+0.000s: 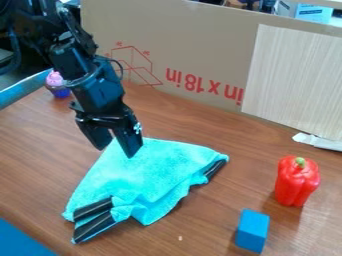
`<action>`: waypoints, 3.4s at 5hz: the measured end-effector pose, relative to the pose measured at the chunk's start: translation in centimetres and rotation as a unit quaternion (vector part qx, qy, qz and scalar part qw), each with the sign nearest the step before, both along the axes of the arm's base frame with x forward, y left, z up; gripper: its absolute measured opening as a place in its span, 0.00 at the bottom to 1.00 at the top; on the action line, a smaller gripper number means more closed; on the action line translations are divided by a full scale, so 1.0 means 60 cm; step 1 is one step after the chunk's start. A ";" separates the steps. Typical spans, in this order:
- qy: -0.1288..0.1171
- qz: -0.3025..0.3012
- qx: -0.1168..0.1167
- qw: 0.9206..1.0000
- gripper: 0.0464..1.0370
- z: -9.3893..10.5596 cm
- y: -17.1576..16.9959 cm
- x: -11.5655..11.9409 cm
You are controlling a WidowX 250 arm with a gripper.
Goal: He moved the cloth back and forth
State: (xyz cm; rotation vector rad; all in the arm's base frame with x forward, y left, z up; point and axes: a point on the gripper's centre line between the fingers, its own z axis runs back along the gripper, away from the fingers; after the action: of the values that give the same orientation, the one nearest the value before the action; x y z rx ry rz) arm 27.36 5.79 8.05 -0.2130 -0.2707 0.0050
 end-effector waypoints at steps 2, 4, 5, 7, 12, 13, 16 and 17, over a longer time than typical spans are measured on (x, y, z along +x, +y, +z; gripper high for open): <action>0.011 -0.002 0.000 1.000 0.96 -0.022 -0.004 -0.017; -0.014 -0.012 0.038 0.999 0.96 -0.037 -0.008 -0.016; -0.010 -0.011 0.041 0.999 0.96 -0.049 -0.007 -0.012; -0.009 0.002 0.044 0.999 0.96 -0.074 -0.005 0.005; -0.035 0.072 0.042 0.996 0.96 -0.077 0.006 0.157; -0.040 0.084 0.042 0.995 0.96 -0.075 0.005 0.193; -0.023 0.051 0.052 0.997 0.96 -0.092 -0.011 0.134; -0.017 0.014 0.054 0.998 0.96 -0.095 -0.027 0.087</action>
State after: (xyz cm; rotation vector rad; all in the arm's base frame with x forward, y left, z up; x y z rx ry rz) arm 32.56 4.14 2.32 -0.1021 -0.3062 0.0139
